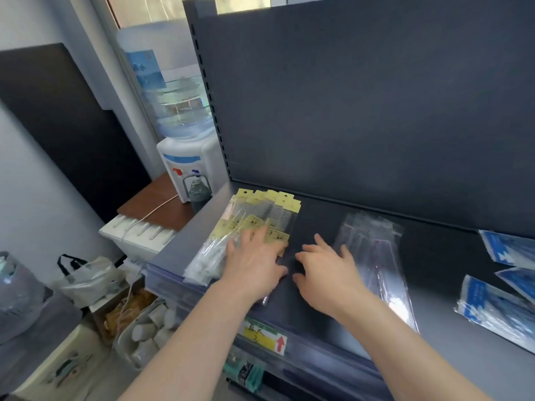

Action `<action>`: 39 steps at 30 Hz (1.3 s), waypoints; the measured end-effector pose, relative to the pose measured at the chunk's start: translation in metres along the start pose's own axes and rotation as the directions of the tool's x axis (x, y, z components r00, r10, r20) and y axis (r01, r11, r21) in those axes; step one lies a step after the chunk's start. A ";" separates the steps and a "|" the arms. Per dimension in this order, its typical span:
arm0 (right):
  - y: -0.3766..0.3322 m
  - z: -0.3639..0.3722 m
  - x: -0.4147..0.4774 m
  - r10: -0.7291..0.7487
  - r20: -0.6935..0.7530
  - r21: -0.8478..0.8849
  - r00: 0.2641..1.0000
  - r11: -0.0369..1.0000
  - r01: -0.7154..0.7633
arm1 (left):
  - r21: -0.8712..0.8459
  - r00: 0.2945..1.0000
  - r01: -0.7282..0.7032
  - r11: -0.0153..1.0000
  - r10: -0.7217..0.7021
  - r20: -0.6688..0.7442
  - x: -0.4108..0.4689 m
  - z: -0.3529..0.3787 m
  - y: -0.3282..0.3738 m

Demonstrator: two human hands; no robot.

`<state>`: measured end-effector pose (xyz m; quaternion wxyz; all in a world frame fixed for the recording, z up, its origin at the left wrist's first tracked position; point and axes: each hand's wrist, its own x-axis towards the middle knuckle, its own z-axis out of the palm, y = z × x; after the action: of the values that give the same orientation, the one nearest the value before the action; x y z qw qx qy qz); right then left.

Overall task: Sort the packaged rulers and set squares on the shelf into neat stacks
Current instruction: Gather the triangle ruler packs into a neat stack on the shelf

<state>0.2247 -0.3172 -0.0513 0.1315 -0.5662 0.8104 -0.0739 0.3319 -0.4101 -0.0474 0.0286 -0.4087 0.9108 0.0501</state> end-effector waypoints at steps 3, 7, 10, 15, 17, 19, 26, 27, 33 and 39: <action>-0.014 0.004 0.004 0.045 0.011 -0.059 0.999 0.997 -0.044 | 0.070 1.000 0.005 0.998 -0.003 -0.028 0.003 0.004 -0.016; -0.022 0.005 0.003 0.123 -0.076 -0.010 0.990 0.992 -0.124 | 0.005 0.995 -0.057 0.998 0.058 -0.078 0.010 0.004 -0.028; -0.021 0.003 -0.007 0.187 -0.147 0.025 0.971 0.982 -0.185 | -0.078 0.974 -0.205 0.976 0.195 -0.119 0.015 0.001 -0.014; -0.002 -0.005 -0.040 0.315 -0.229 0.060 0.921 0.949 -0.309 | -0.180 0.919 -0.388 0.904 0.365 -0.151 0.020 -0.001 0.033; 0.013 -0.008 -0.057 0.387 -0.262 0.091 0.884 0.922 -0.377 | -0.199 0.885 -0.464 0.863 0.443 -0.145 0.021 0.000 0.057; 0.032 -0.010 -0.077 0.463 -0.302 0.117 0.833 0.885 -0.450 | -0.226 0.841 -0.540 0.810 0.522 -0.140 0.019 0.002 0.085; 0.108 -0.015 -0.161 0.649 -0.321 0.159 0.690 0.755 -0.637 | -0.247 0.688 -0.716 0.654 0.720 -0.087 -0.009 0.014 0.199; 0.119 -0.015 -0.174 0.665 -0.321 0.170 0.674 0.741 -0.650 | -0.250 0.672 -0.729 0.637 0.736 -0.080 -0.014 0.017 0.215; 0.201 -0.024 -0.264 0.705 -0.344 0.226 0.620 0.703 -0.674 | -0.296 0.622 -0.745 0.598 0.783 0.014 -0.055 0.037 0.330; 0.284 -0.039 -0.348 0.772 -0.355 0.232 0.528 0.620 -0.750 | -0.278 0.563 -0.795 0.540 0.827 -0.004 -0.091 0.048 0.442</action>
<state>0.0708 0.1066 -0.0457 -0.0137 -0.1225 0.9810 -0.1501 0.0625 -0.0446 -0.0568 0.0087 0.0639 0.9783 0.1969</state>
